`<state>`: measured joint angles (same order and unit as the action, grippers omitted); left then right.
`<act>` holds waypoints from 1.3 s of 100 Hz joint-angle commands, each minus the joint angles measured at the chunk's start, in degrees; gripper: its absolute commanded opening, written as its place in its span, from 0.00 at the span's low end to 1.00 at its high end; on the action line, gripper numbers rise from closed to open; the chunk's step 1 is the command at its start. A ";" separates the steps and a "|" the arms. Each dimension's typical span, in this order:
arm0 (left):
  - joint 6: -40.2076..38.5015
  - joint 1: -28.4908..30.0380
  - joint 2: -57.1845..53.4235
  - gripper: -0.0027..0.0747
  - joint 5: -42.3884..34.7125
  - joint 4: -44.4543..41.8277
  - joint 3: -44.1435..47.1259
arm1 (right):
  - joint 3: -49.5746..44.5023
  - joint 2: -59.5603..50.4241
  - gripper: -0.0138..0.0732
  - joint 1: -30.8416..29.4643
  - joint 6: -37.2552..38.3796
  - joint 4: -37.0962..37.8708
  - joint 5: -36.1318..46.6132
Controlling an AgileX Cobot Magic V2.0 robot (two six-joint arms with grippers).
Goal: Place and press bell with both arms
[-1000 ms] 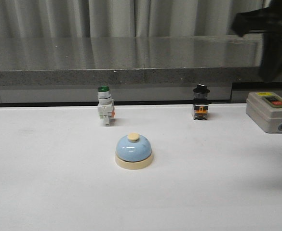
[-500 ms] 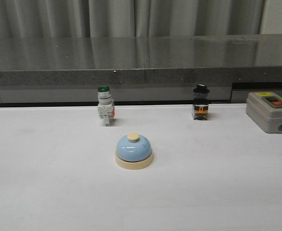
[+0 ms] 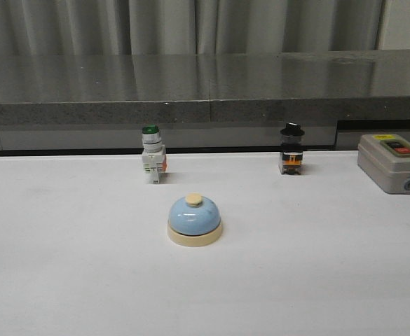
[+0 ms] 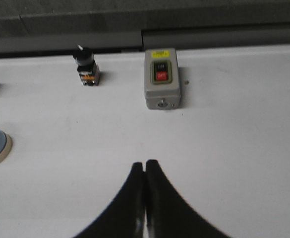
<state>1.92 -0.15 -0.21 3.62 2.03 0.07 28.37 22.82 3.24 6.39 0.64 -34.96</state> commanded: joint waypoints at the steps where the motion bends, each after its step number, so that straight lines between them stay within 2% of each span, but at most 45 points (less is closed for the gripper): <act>1: -0.37 -0.49 -1.79 0.01 -4.34 0.39 2.29 | -1.88 -4.41 0.09 -0.37 0.00 0.49 7.32; 24: -0.37 -0.49 -1.79 0.01 -4.34 0.39 2.29 | -12.94 -18.12 0.09 -0.37 0.00 0.49 19.68; 37: -0.37 -0.49 -1.79 0.01 -4.34 0.39 2.29 | -17.80 -24.92 0.09 -0.37 0.00 0.49 21.30; 51: -0.37 -0.49 -1.79 0.01 -4.34 0.39 2.29 | -21.32 -24.25 0.09 -0.36 0.00 0.49 24.80; 69: -0.37 -0.49 -1.79 0.01 -4.34 0.39 2.29 | -29.06 -24.25 0.09 -0.36 0.00 0.49 39.47; 75: -0.37 -0.49 -1.79 0.01 -4.34 0.39 2.29 | -29.08 -24.25 0.09 -0.36 0.00 0.49 36.61; 130: -0.37 -0.49 -1.79 0.01 -4.34 0.39 2.29 | -29.08 -24.25 0.09 -0.36 0.00 0.49 36.63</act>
<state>1.92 -0.15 -0.21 3.71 2.03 0.07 -1.61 -0.57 3.24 6.49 0.64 -3.36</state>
